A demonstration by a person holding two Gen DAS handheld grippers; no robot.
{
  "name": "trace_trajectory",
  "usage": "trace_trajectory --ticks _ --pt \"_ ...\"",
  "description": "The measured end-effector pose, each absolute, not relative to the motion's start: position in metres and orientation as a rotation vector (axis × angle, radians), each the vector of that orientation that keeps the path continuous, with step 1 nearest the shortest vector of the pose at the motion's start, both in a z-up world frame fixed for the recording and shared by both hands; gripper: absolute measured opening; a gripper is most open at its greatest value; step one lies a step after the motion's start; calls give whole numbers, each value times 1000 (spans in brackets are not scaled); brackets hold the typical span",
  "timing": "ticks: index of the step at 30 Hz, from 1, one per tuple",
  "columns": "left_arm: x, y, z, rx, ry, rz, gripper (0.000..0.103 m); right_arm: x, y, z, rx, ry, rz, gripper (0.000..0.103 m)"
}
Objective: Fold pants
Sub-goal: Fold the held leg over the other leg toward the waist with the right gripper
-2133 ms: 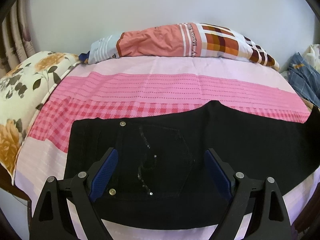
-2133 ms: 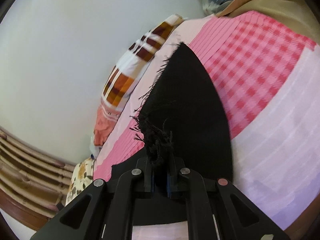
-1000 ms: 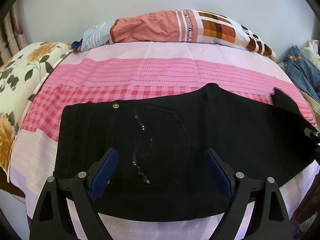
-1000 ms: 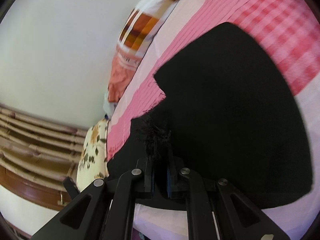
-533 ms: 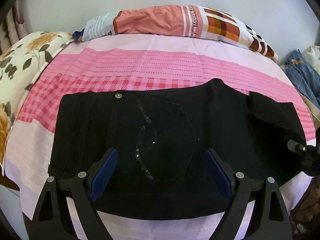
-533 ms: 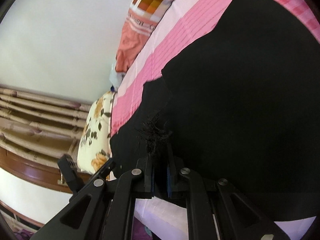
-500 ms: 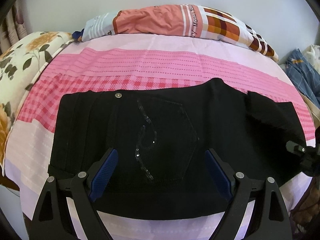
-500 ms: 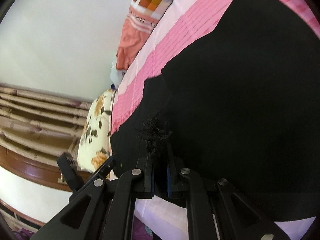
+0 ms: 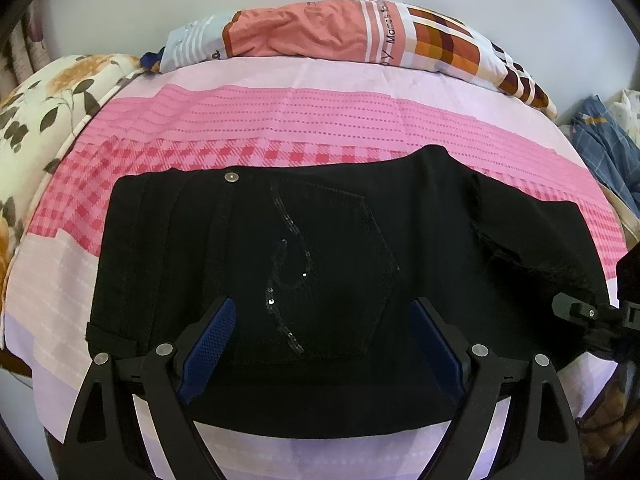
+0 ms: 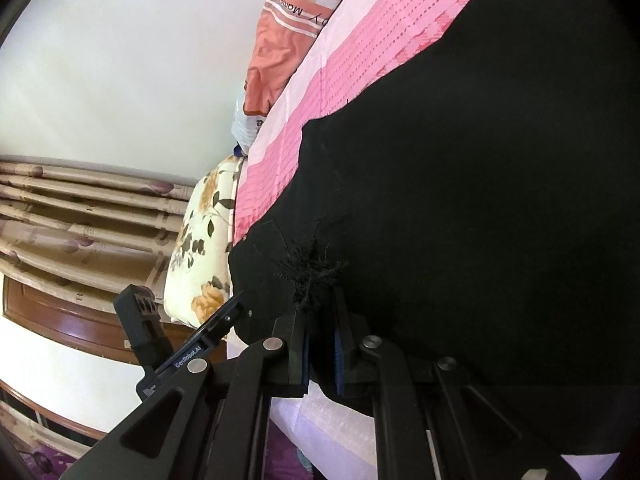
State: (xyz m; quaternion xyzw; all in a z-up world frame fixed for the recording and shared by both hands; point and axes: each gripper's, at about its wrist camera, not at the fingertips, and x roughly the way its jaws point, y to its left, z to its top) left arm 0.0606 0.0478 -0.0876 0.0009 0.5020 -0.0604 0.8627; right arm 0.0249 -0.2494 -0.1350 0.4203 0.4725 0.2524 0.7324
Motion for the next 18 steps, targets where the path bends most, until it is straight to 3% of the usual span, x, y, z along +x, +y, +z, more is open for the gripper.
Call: trace_trajectory --ticks 18 --pt "61 46 -90 10 1065 -134 88 30 -233 -139 893 1073 605 13"
